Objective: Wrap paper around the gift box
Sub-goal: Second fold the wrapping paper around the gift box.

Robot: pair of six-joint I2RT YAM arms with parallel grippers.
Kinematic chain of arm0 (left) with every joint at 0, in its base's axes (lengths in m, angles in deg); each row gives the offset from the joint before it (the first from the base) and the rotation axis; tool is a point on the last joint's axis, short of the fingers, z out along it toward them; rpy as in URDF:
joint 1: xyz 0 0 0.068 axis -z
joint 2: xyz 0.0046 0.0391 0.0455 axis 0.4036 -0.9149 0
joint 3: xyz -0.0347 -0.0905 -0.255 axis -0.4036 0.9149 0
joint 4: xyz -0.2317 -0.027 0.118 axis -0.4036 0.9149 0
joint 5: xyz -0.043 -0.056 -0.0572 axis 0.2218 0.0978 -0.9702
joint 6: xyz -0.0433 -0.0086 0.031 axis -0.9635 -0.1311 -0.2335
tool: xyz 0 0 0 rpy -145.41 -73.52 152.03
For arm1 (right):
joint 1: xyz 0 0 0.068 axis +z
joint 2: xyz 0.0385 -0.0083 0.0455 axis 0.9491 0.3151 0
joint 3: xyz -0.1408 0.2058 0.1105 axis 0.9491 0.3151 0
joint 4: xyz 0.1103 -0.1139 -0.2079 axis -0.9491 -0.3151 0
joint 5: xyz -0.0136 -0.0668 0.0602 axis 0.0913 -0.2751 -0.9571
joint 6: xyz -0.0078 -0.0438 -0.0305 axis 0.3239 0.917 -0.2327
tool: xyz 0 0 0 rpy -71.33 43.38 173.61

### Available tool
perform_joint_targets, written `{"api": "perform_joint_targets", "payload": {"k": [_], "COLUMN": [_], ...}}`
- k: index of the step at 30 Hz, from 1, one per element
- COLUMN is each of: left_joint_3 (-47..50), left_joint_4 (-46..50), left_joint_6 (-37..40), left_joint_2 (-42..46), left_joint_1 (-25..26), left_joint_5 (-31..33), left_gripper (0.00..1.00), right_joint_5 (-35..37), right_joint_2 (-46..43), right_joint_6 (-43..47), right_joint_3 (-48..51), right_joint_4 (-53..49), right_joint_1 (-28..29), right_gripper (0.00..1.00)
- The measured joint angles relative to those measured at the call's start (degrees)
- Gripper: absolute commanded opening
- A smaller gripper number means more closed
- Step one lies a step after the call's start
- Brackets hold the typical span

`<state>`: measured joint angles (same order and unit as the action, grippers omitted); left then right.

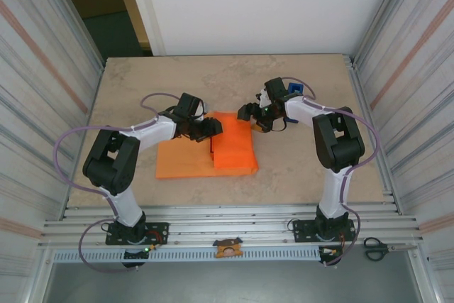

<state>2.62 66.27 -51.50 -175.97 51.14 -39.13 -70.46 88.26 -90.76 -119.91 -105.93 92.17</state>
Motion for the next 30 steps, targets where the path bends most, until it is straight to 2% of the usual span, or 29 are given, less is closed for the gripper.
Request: {"api": "perform_joint_targets", "payload": {"k": [9,22,30], "left_joint_3": [0.0,0.0,-2.36], "left_joint_4": [0.0,0.02,4.17], "left_joint_6": [0.0,0.02,1.4], "left_joint_2": [0.0,0.0,0.02], "left_joint_1": [0.0,-0.07,0.02], "left_joint_5": [-0.02,-0.04,0.2], "left_gripper": [0.5,0.5,0.68], "right_joint_5": [-2.21,-1.99,-1.55], "right_joint_2": [0.17,2.16,1.7], "right_joint_6": [0.17,2.78,2.93], "right_joint_3": [-1.84,-2.38,-1.46], "right_joint_4": [-0.94,-2.6,-1.68], "right_joint_1": [0.0,0.07,0.07], "right_gripper": [0.81,0.75,0.74]}}
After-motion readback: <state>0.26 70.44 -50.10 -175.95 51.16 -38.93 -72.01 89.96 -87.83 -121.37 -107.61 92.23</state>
